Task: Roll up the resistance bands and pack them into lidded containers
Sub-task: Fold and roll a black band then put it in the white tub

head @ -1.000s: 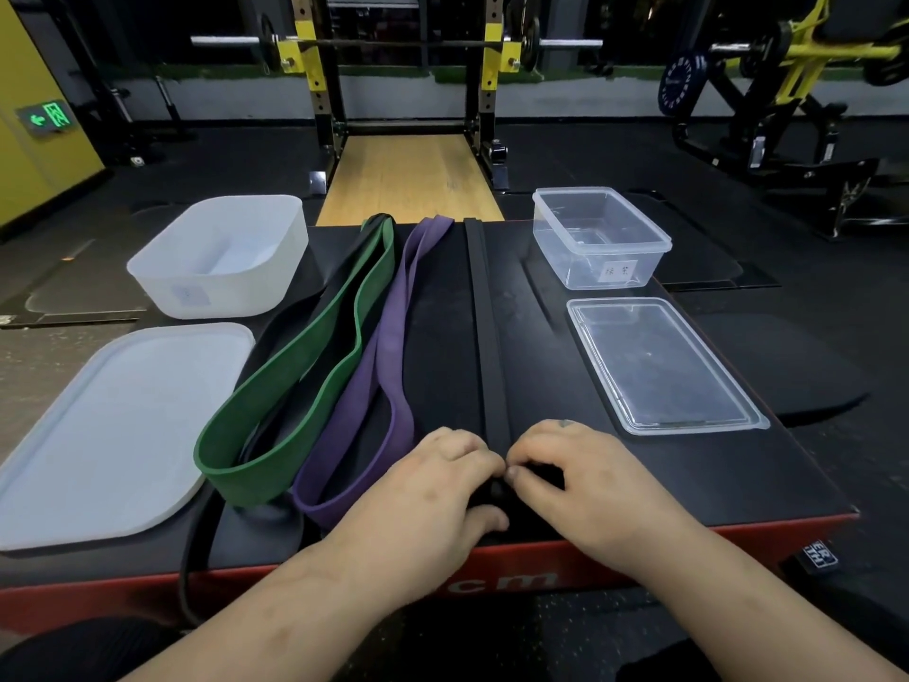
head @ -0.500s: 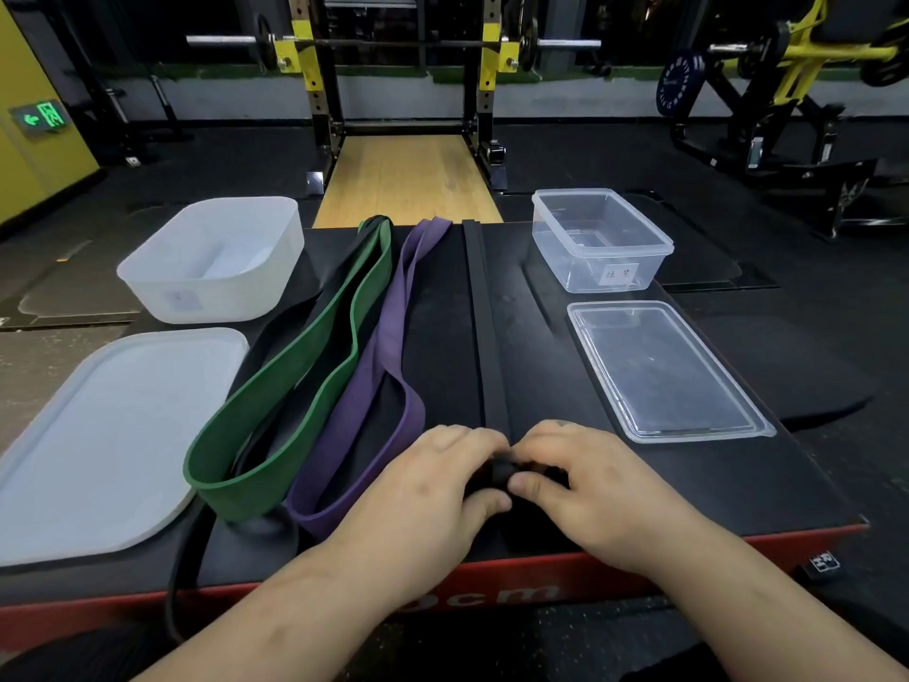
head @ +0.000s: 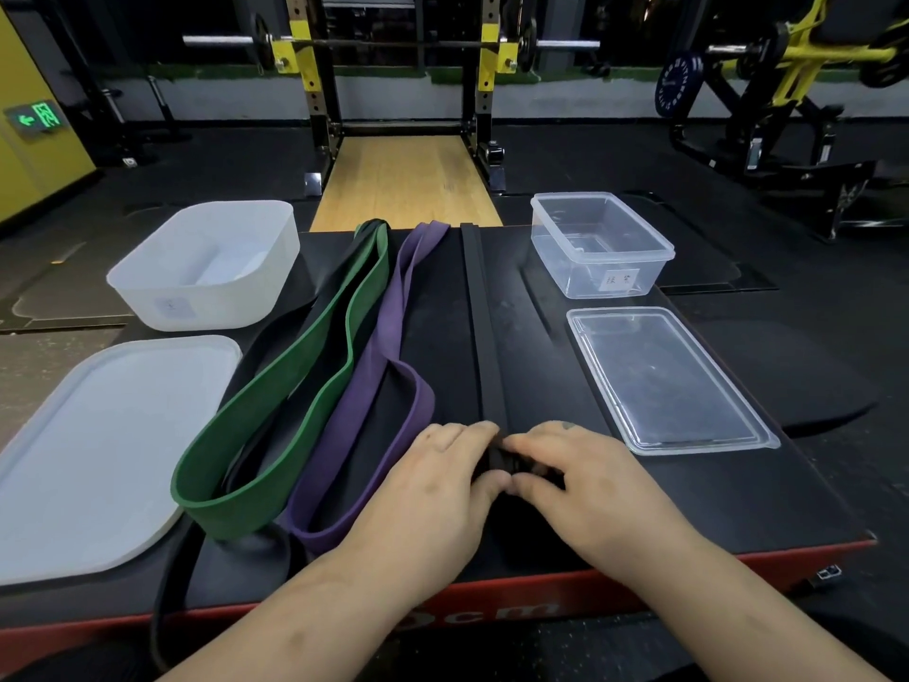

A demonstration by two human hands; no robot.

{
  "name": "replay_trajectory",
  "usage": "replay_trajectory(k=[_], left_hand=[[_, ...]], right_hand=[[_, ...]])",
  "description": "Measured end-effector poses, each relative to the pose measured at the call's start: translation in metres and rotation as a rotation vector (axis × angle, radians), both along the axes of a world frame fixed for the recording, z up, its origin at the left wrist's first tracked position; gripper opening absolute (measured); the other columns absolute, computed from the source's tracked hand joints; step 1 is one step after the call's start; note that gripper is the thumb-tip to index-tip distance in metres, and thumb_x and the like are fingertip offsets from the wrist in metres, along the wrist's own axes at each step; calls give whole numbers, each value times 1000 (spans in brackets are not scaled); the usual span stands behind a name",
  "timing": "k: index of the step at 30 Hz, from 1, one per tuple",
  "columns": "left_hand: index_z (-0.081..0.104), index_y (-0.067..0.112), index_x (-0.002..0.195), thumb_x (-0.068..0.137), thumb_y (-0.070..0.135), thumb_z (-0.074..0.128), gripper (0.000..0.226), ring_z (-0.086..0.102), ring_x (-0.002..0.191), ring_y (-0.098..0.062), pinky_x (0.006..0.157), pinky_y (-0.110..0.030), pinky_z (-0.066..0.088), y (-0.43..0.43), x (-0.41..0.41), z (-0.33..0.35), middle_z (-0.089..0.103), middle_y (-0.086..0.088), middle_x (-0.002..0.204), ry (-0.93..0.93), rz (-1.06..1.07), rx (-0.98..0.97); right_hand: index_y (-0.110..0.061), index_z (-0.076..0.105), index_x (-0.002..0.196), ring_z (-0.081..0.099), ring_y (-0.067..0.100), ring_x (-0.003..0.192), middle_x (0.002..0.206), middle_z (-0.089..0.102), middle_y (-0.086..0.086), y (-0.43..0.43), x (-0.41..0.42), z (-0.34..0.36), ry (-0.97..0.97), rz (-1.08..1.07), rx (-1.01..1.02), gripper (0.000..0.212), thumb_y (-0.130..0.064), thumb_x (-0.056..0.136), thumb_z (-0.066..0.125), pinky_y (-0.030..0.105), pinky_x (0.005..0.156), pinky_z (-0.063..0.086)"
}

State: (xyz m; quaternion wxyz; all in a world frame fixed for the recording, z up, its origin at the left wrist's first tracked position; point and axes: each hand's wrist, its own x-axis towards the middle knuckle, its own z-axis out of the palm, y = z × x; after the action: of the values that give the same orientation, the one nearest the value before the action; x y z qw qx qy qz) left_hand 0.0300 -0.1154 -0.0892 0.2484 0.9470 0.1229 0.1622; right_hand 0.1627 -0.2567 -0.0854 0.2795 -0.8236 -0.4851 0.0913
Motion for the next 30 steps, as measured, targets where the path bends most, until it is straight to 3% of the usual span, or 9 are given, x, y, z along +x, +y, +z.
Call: replay_trajectory(k=[4,9,12,18,20,27,30], left_hand=[[51,31,141,99,33,61,43,39,123,0,96,5,14,1,2,1,50,17,130,35,-3,4],[56,26,140,102,26,57,38,47,122,-6,98,-7,21,0,8,5,57,9,126,33,35,4],[58,23,138,103,24,56,35,47,121,-6,97,-5,19,-2,9,6,59,7,125,25,38,2],[63,21,122,100,24,58,22,50,108,-7,97,-25,40,-17,-9,0,59,8,109,20,3,-16],[62,24,124,100,27,59,25,49,108,-5,97,-22,40,-23,-17,-1,58,11,109,22,0,-30],[57,26,141,100,35,61,43,45,119,0,96,3,20,-30,-22,-1,58,15,125,17,37,-70],[49,28,147,103,40,54,46,38,126,2,98,-1,15,-30,-23,-1,51,15,133,-4,23,-56]], right_hand=[[-35,67,126,53,1,106,105,60,-19,3,4,1,-26,27,-6,27,-36,100,61,19,94,42],[-37,62,126,47,0,102,104,54,-18,5,2,5,-14,62,-81,32,-42,95,67,20,91,40],[-35,68,116,51,2,94,94,56,-16,6,2,7,-43,37,-50,20,-39,96,66,21,85,43],[-33,69,104,54,3,92,88,56,-14,-15,-9,11,4,84,-59,10,-36,95,67,23,80,45],[-35,69,103,55,2,91,89,55,-15,-22,-13,11,42,105,-64,9,-35,94,68,21,79,45],[-37,67,120,57,2,98,97,60,-15,-19,-13,5,132,79,-27,24,-23,101,61,17,85,44],[-47,44,143,58,5,91,96,60,-14,-19,-13,3,213,77,-3,54,-21,100,63,17,81,45]])
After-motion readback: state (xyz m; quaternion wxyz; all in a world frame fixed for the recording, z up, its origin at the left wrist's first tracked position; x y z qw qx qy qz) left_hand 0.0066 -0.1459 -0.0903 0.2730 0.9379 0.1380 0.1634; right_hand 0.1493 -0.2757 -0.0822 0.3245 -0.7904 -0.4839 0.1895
